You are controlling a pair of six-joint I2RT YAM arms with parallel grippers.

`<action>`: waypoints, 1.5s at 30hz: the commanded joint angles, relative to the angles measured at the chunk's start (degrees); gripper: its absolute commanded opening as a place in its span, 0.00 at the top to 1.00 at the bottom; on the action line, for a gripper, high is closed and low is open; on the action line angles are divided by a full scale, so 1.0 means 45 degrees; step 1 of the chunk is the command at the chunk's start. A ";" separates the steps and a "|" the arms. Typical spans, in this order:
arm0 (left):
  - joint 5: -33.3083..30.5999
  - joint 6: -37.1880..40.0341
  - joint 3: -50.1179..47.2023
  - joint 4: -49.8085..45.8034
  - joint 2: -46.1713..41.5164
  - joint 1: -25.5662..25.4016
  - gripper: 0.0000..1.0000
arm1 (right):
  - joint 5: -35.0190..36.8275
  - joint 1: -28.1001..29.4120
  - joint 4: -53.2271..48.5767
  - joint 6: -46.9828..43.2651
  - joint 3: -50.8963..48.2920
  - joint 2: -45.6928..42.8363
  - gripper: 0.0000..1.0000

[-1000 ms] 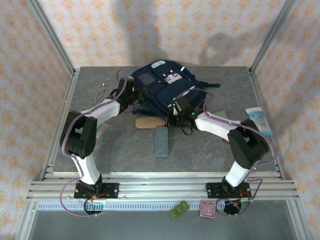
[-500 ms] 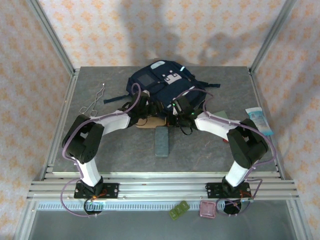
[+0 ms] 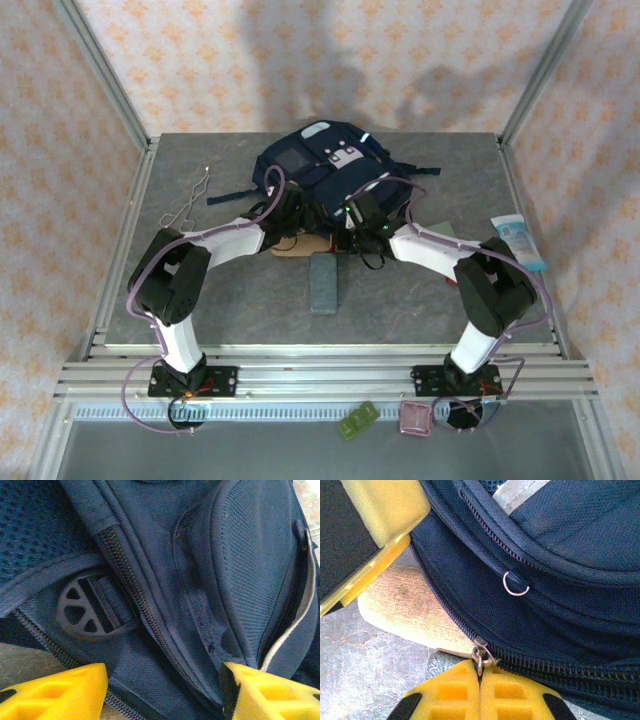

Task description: Pack books, pencil case, and school supplies into a backpack

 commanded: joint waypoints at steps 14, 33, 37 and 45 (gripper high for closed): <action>-0.0797 0.0294 0.0924 -0.0644 0.0916 0.0058 0.35 | 0.0023 0.0020 0.0673 0.0240 -0.0144 -0.0594 1.00; -0.0375 0.0954 0.1568 -0.0778 0.0824 0.0372 1.00 | 0.1443 -0.0014 -0.0711 0.0209 0.0501 -0.0065 1.00; -0.0173 0.1019 0.1319 -0.0591 0.0672 0.0917 1.00 | 0.2070 -0.0289 -0.1716 -0.0029 0.0085 -0.0448 1.00; -0.0324 0.1706 0.1627 -0.0818 0.0529 0.1395 1.00 | 0.3976 -0.1947 -0.3004 -0.0633 -0.1617 -0.2094 1.00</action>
